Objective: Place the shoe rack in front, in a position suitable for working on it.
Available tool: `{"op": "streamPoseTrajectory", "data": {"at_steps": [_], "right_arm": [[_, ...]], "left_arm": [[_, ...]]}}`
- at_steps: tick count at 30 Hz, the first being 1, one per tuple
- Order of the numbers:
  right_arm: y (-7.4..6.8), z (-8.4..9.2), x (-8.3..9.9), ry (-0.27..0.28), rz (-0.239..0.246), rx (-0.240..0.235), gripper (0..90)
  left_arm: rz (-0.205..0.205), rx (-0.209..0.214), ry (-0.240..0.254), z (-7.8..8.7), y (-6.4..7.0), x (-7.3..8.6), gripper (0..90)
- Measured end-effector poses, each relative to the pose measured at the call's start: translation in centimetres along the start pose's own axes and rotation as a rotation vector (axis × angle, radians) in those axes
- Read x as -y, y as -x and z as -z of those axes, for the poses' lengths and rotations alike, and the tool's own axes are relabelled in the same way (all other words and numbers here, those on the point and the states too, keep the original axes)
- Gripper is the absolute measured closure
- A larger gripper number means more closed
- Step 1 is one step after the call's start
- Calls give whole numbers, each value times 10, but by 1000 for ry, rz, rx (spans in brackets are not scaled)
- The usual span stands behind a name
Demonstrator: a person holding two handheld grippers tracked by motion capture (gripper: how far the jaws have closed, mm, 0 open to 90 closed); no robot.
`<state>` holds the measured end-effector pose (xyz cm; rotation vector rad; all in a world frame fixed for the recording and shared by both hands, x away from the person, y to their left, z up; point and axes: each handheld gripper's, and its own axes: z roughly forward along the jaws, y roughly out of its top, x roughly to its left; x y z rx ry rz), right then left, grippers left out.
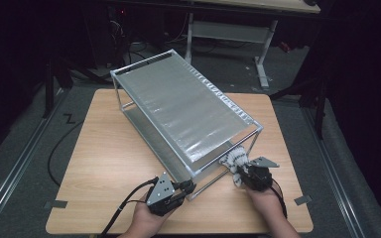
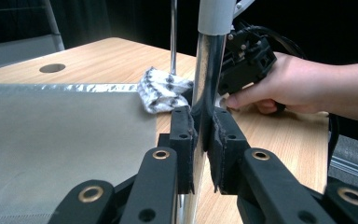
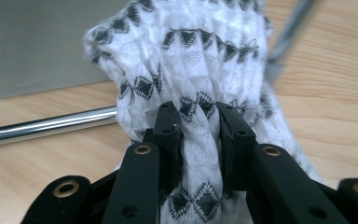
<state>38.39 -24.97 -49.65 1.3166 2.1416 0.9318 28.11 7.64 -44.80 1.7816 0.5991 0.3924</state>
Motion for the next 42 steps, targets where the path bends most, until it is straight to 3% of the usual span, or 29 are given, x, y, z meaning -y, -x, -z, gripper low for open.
{"op": "streamPoseTrajectory", "data": {"at_steps": [11,18,23,26,31,34,42], "right_arm": [[7,-2,0,2,9,7,702],[3,-1,1,-4,47,-15,757],[-5,2,2,-11,73,-46,757],[-11,3,1,-16,79,-75,757],[-22,1,0,-13,111,-89,760],[-31,1,0,-14,132,-120,761],[-63,7,0,-26,259,-206,760]], "left_arm": [[2,4,-1,1,0,0,809],[-6,4,-7,1,1,0,810],[4,11,-7,2,0,0,809],[42,44,-6,2,-4,0,800],[11,43,-13,0,-4,-1,806],[25,52,-3,0,-5,0,804],[0,44,-7,0,-4,0,808]]}}
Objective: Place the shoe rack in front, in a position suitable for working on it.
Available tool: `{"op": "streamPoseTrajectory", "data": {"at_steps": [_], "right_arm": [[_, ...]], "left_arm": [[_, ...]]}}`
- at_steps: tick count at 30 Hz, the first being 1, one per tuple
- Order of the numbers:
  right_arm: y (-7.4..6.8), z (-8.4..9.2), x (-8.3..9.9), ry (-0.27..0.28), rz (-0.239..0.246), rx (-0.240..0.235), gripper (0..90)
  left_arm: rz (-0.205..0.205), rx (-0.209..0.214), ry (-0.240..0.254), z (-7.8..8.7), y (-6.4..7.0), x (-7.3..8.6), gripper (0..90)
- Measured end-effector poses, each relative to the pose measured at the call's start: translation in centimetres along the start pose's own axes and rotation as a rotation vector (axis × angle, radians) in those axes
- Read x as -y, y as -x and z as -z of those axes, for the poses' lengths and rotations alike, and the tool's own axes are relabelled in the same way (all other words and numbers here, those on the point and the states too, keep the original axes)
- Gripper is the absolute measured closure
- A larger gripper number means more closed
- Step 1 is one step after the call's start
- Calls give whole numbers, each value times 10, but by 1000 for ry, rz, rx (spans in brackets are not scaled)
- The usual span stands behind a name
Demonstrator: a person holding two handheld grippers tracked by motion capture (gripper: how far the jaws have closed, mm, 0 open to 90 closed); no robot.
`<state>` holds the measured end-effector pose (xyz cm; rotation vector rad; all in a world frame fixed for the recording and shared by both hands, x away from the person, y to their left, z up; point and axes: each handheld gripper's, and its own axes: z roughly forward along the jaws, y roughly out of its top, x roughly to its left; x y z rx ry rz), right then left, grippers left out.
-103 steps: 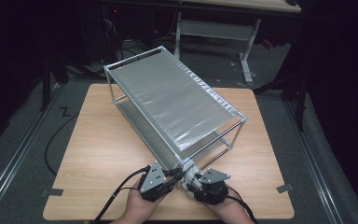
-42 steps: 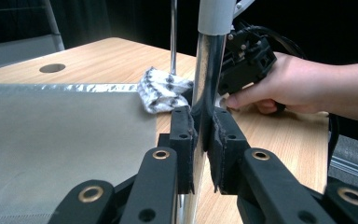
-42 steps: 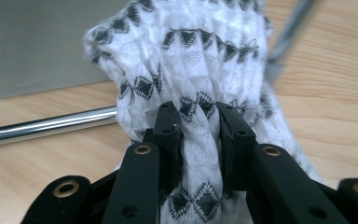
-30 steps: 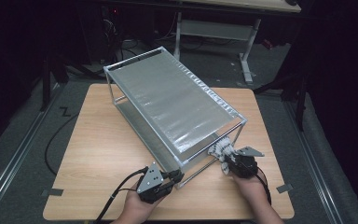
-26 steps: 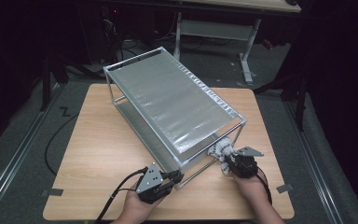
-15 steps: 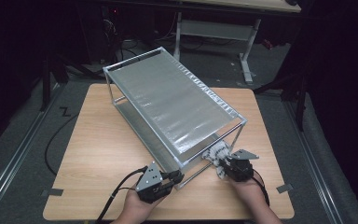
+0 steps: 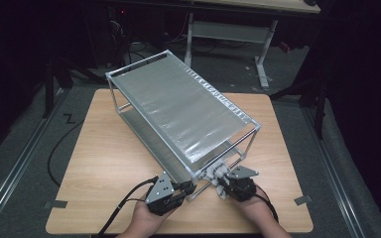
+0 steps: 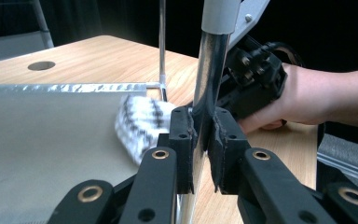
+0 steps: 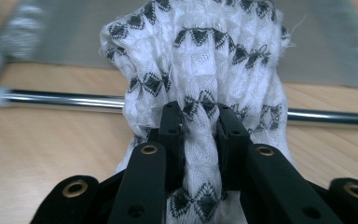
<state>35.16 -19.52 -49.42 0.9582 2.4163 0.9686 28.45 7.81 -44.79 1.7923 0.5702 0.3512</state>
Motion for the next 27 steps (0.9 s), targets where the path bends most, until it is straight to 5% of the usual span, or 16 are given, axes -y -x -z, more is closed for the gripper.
{"op": "streamPoseTrajectory", "data": {"at_steps": [13,22,27], "right_arm": [[-59,-3,-13,-5,155,-222,758],[-61,-3,-13,-6,167,-205,766],[-47,-3,-13,-8,134,-151,773]], "left_arm": [[1,-7,-1,1,-2,0,808],[4,-9,-2,0,-2,0,807],[6,-11,-4,1,-2,-1,806]]}}
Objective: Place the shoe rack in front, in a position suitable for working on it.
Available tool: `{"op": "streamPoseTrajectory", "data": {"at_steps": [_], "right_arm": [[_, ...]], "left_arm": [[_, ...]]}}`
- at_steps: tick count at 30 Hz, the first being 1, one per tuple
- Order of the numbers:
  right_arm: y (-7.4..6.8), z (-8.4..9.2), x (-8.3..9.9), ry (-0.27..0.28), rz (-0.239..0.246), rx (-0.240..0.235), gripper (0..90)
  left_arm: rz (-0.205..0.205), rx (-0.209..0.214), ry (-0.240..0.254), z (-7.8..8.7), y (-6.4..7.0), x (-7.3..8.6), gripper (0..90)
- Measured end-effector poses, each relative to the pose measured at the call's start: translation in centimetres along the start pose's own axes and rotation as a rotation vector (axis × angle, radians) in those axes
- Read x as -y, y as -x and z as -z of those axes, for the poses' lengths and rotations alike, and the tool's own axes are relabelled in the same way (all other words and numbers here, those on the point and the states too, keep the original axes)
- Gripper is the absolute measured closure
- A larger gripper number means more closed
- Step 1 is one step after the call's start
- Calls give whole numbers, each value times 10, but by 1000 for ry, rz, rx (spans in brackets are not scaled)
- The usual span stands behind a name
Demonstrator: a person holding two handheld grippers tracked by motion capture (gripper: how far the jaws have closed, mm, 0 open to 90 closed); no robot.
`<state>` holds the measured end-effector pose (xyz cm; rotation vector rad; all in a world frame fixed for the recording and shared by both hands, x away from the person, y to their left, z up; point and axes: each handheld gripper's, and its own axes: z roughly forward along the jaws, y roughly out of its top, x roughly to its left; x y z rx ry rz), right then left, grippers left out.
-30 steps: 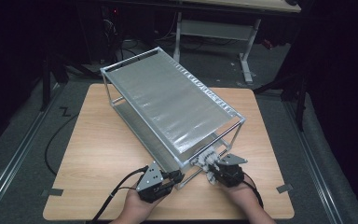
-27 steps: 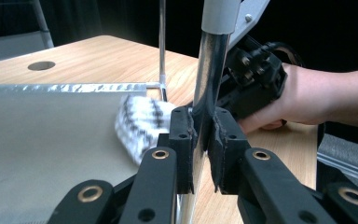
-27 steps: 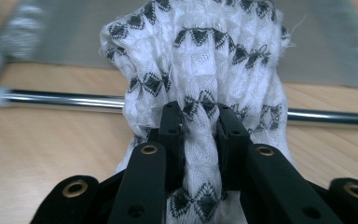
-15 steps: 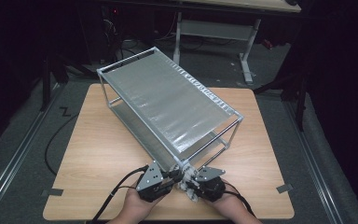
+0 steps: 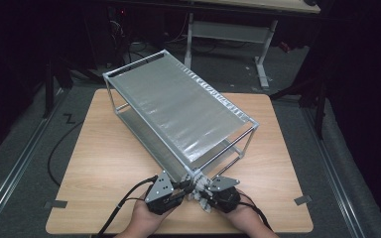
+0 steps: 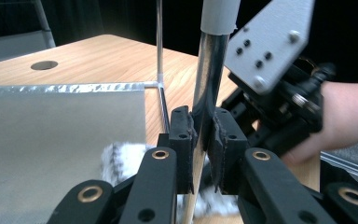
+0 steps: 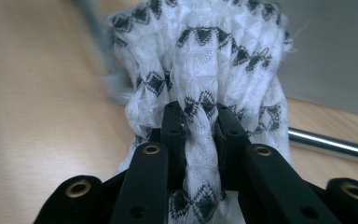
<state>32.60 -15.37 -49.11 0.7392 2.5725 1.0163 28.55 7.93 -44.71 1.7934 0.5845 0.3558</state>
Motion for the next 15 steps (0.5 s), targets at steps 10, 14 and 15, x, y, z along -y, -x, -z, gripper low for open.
{"op": "streamPoseTrajectory", "data": {"at_steps": [10,14,15], "right_arm": [[67,12,23,15,-212,184,771],[93,16,31,20,-291,253,772],[98,17,33,19,-296,274,772]], "left_arm": [[8,1,-1,2,1,1,804],[3,2,0,3,2,1,805],[1,3,0,4,2,1,805]]}}
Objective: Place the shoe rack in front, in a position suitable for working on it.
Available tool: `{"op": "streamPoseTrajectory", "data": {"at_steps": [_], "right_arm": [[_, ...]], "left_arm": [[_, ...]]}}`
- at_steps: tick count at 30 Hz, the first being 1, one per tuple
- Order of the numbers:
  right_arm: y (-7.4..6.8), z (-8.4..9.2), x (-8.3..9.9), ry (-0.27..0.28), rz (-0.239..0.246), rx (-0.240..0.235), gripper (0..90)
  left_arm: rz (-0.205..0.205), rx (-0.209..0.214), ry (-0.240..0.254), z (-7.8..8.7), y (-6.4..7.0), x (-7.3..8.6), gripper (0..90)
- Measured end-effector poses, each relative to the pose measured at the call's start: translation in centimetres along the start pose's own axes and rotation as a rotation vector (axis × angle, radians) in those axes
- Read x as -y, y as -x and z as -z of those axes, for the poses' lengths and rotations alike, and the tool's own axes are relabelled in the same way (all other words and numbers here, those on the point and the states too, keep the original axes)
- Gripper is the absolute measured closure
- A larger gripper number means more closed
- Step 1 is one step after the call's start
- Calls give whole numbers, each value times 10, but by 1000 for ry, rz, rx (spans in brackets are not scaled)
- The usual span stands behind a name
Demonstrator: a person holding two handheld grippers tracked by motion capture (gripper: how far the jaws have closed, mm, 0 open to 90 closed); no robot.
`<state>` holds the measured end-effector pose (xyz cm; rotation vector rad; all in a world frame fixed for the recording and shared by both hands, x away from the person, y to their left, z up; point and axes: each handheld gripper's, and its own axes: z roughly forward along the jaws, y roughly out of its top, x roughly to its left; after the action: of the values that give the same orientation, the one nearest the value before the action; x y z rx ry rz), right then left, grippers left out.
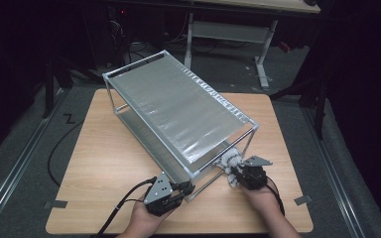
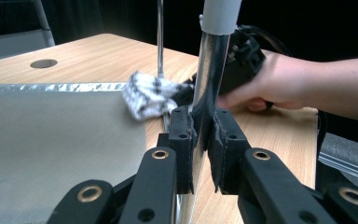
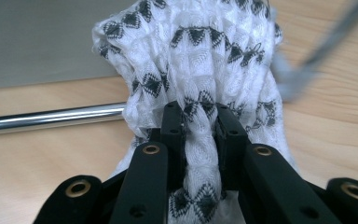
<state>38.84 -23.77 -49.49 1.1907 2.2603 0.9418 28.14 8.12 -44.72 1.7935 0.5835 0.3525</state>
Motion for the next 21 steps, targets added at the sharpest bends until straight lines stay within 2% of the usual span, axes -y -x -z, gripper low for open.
{"op": "streamPoseTrajectory", "data": {"at_steps": [2,6,9,12,17,21], "right_arm": [[8,-1,1,5,-13,29,772],[14,-1,2,20,-29,37,786],[10,6,1,58,-2,42,795],[5,21,-2,124,10,37,796],[-4,38,-3,180,22,34,796],[-10,57,-3,233,27,37,795]], "left_arm": [[-4,2,2,0,0,0,806],[-4,3,5,0,0,0,805],[-9,-2,3,0,0,0,805],[-17,7,1,-1,-1,0,806],[-17,14,4,-6,-1,-1,806],[-24,-3,3,-10,2,-3,808]]}}
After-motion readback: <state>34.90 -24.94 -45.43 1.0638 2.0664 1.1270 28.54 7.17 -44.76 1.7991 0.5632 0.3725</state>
